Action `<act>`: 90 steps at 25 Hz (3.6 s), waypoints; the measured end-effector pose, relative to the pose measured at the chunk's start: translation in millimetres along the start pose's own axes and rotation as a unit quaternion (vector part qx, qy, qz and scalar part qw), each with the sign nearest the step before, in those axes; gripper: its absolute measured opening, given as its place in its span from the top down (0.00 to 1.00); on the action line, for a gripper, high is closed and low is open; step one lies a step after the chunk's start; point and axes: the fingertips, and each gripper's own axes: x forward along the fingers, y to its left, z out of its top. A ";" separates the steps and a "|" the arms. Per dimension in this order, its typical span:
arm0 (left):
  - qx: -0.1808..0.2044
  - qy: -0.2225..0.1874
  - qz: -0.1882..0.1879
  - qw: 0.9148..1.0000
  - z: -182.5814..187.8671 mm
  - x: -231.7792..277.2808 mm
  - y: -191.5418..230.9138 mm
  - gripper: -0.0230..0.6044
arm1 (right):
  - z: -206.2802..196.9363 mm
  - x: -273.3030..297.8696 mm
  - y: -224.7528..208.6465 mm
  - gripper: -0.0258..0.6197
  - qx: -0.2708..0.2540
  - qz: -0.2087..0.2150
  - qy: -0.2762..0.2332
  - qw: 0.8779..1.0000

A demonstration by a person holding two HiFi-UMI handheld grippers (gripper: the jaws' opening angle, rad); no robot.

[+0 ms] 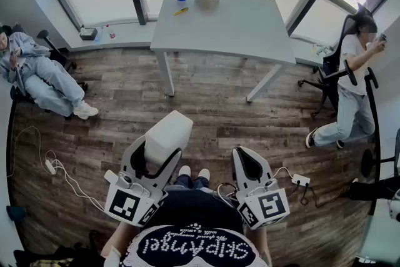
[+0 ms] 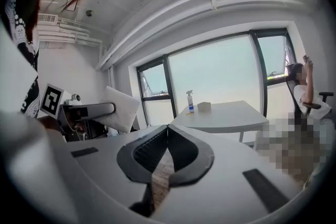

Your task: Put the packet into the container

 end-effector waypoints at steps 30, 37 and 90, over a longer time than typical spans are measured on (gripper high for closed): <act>-0.002 -0.021 0.028 0.999 3.3 33.9 -31.0 0.52 | -6.2 -20.6 -53.6 0.94 0.026 0.038 -0.019 0.999; 0.003 -0.027 0.037 0.999 11.2 50.9 -9.9 0.52 | -5.0 1.9 -57.0 0.94 0.035 0.044 -0.009 0.998; -0.022 -0.020 0.046 0.999 34.7 176.8 119.2 0.52 | 60.2 186.1 -101.9 0.94 0.048 0.039 -0.003 0.998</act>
